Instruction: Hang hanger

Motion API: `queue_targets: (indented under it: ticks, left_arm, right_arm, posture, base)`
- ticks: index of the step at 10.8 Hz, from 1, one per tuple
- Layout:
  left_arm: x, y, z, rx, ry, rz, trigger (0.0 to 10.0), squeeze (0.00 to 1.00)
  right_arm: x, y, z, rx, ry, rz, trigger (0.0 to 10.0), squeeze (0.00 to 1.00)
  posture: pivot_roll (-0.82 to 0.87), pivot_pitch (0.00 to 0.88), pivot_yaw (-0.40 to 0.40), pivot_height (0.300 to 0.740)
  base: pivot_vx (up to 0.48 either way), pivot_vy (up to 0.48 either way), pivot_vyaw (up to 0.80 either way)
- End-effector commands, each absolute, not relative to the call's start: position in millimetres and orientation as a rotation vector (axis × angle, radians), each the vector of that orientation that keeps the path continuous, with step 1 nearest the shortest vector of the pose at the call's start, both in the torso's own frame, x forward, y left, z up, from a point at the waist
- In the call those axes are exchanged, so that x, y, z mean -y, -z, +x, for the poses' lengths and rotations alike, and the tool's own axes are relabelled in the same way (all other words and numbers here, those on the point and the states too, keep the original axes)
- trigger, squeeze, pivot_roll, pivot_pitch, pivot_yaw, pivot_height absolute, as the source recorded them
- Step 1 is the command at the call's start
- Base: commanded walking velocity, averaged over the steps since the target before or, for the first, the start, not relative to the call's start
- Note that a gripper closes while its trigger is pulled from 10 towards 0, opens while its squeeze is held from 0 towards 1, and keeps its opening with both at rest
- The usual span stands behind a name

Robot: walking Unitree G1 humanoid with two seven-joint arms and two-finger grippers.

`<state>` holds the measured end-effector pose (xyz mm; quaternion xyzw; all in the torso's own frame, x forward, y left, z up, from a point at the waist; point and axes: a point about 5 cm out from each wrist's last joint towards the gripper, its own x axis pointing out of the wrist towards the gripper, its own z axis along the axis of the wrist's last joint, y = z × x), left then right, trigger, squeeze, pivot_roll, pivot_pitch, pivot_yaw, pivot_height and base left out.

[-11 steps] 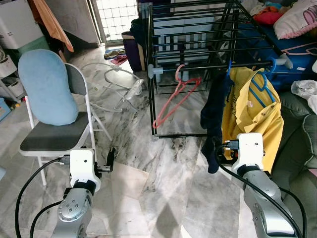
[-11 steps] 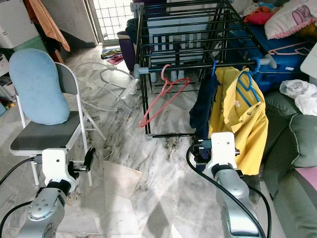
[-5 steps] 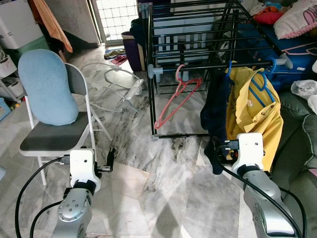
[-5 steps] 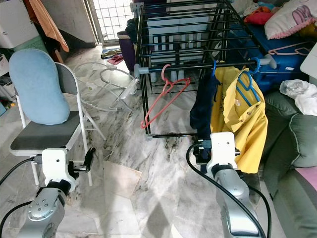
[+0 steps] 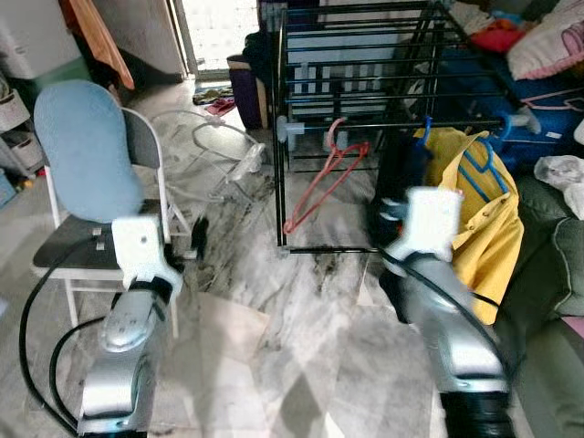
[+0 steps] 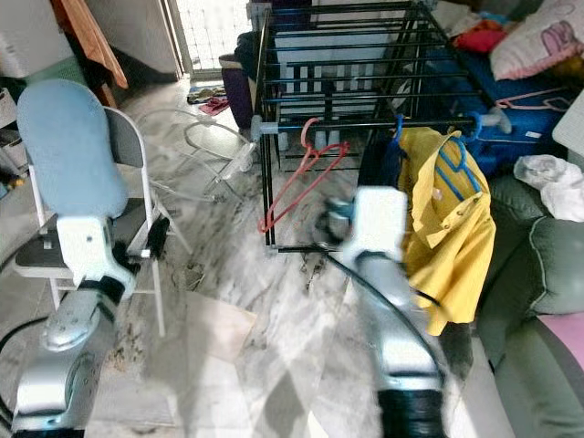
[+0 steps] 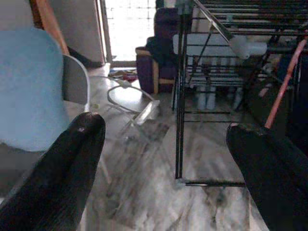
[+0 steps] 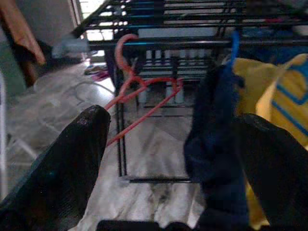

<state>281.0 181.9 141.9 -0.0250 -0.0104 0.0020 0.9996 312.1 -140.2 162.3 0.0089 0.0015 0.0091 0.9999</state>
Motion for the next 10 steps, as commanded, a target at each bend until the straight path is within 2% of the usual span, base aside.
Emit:
queue_targets:
  ticks: [1,4,7,10]
  left_arm:
    - [-184,-149,282,0.036,-0.023,-0.051,10.0,0.00]
    - [-202,-131,264,0.015,-0.072,0.088,10.0,0.00]
    - [-212,-111,241,-0.022,-0.107,0.160,10.0,0.00]
    - [-212,-114,238,0.007,-0.060,0.191,10.0,0.00]
  right_arm:
    - [140,-166,313,0.004,-0.020,0.036,10.0,0.00]
    - [159,-145,289,-0.098,-0.034,0.014,10.0,0.00]
    - [182,-124,255,-0.166,-0.076,-0.023,10.0,0.00]
    - [176,-125,238,-0.161,-0.180,0.003,10.0,0.00]
  posture:
    - [-0.06,0.006,0.053,0.740]
    - [-0.06,0.011,0.055,0.740]
    - [-0.09,0.026,0.115,0.740]
    - [-0.09,0.028,0.140,0.740]
  base:
    - [0.000,0.000,0.00]
    - [0.000,0.000,0.00]
    - [0.000,0.000,0.00]
    - [0.000,0.000,0.00]
